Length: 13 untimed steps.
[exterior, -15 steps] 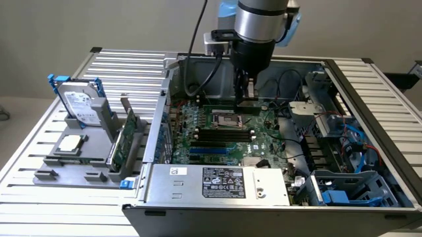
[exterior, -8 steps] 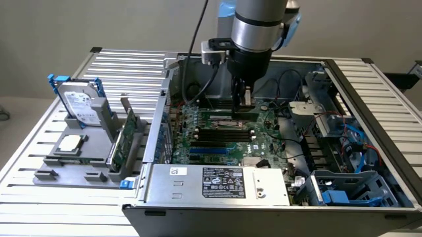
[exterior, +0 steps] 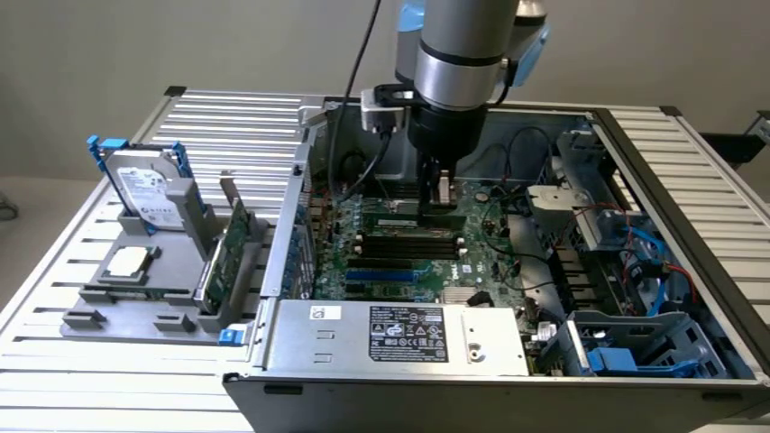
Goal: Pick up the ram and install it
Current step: 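Insert the ram into the slot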
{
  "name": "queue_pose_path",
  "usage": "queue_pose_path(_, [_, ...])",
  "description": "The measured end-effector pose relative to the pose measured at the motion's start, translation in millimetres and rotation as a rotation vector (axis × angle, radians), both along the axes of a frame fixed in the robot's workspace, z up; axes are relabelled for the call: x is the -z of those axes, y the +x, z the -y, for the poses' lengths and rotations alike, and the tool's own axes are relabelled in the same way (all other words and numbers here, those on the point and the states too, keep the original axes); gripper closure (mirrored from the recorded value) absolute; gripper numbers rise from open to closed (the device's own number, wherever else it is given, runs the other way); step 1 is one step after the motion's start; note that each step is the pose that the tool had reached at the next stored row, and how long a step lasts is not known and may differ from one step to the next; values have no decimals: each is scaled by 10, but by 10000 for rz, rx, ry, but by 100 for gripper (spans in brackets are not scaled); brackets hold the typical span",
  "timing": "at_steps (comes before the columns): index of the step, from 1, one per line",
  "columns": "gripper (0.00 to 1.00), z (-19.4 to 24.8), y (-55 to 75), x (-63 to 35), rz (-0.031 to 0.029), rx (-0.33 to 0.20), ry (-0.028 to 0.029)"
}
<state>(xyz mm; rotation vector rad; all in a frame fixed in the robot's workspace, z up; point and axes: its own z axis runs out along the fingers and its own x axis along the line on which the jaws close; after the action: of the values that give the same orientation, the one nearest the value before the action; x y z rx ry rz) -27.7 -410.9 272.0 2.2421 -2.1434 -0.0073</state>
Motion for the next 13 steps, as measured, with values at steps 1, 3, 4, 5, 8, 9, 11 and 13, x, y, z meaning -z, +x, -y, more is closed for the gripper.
queue_pose_path(1, [87, 0, 0, 18, 0, 0, -1])
queue_pose_path(3, [87, 0, -1, 54, 0, 2, 0])
queue_pose_path(4, [87, 0, -1, 72, 0, 2, 1])
queue_pose_path(5, [87, 0, -1, 90, 0, 2, 1])
queue_pose_path(8, [87, 0, -1, 145, 0, 2, 0])
queue_pose_path(9, [87, 0, -1, 164, 0, 2, 0])
queue_pose_path(11, [87, 0, -1, 200, 0, 2, 0])
queue_pose_path(13, [87, 0, -1, 236, 0, 3, 1])
